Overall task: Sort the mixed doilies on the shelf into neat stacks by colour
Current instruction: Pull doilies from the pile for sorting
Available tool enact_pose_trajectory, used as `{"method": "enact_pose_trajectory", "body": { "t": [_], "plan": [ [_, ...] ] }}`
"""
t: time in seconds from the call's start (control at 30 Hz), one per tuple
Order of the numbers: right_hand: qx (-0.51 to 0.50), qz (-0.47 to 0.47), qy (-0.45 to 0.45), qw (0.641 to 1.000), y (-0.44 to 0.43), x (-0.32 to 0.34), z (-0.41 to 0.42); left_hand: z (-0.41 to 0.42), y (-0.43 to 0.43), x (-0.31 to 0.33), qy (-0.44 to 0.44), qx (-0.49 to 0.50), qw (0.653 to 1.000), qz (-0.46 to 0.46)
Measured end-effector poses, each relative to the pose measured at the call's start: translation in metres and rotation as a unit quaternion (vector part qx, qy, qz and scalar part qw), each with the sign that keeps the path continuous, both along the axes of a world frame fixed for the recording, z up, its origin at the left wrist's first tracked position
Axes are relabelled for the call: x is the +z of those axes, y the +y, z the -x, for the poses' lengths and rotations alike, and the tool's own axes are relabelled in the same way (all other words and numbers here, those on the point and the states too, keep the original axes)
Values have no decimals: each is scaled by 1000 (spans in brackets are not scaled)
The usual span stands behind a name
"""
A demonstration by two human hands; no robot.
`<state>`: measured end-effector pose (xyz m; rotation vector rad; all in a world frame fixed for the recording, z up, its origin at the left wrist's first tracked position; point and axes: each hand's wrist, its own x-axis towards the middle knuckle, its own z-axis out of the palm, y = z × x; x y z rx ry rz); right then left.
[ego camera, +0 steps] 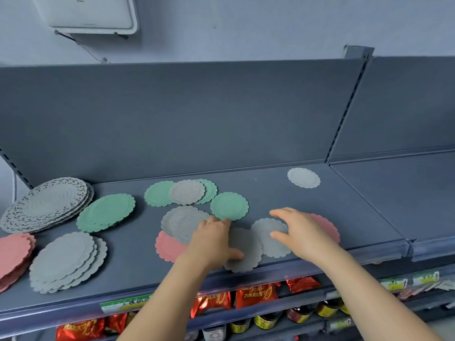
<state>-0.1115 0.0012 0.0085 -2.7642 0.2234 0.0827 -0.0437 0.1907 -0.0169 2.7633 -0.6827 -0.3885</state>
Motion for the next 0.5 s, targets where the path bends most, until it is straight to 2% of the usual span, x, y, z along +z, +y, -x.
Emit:
{"method": "enact_pose_trajectory", "body": {
  "t": [0.13,0.3,0.5],
  "plan": [
    [43,-15,38,998,-16,-8,-8,-2,-2,4,42,53,997,33],
    [87,-8,86,992,-25,-20,-21,19,-1,3,-26,95,987,125],
    [69,-28,42,996,-27,-17,-27,49,-2,-2,-61,197,936,286]
  ]
}}
